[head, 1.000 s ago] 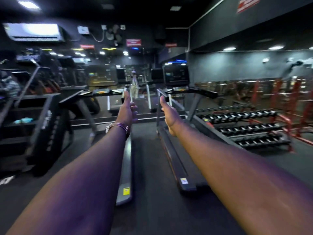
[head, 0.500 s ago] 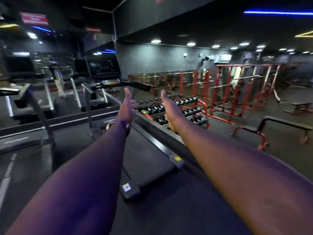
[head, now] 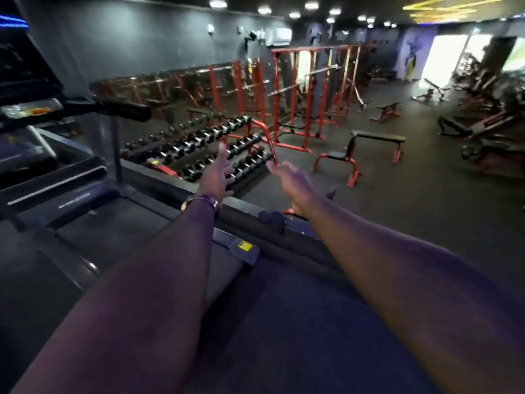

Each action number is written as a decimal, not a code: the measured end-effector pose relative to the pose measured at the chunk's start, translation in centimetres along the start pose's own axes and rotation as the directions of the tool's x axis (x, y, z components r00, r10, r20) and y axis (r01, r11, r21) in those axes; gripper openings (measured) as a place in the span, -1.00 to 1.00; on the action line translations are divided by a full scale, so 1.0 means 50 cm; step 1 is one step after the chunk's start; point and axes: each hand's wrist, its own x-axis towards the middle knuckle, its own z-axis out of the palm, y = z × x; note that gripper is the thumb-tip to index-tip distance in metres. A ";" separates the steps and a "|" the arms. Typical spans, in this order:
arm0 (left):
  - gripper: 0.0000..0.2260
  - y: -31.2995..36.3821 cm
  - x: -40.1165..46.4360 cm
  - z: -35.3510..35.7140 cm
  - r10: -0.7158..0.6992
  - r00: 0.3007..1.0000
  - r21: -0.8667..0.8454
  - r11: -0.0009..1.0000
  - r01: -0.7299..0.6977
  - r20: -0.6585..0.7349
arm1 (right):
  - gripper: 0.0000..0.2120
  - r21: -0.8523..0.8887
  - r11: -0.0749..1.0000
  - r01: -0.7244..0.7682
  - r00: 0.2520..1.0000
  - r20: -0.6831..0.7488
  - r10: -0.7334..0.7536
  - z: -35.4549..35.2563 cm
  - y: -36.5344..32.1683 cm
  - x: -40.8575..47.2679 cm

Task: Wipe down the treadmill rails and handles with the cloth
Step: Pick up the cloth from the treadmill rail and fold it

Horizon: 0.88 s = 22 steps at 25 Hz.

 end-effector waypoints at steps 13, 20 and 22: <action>-0.83 -0.374 0.650 0.285 -0.345 0.938 0.109 0.934 0.341 0.026 | -0.55 -0.103 0.944 -0.313 0.950 -0.049 0.309 -0.074 0.388 0.609; -0.84 -0.541 0.937 0.375 -0.535 0.843 0.146 0.830 0.538 -0.058 | -0.42 -0.233 0.858 -0.459 0.881 0.009 0.473 -0.089 0.552 0.922; -0.85 -0.587 1.012 0.396 -0.561 0.825 0.155 0.811 0.563 -0.065 | -0.42 -0.240 0.833 -0.499 0.854 0.029 0.520 -0.089 0.604 1.009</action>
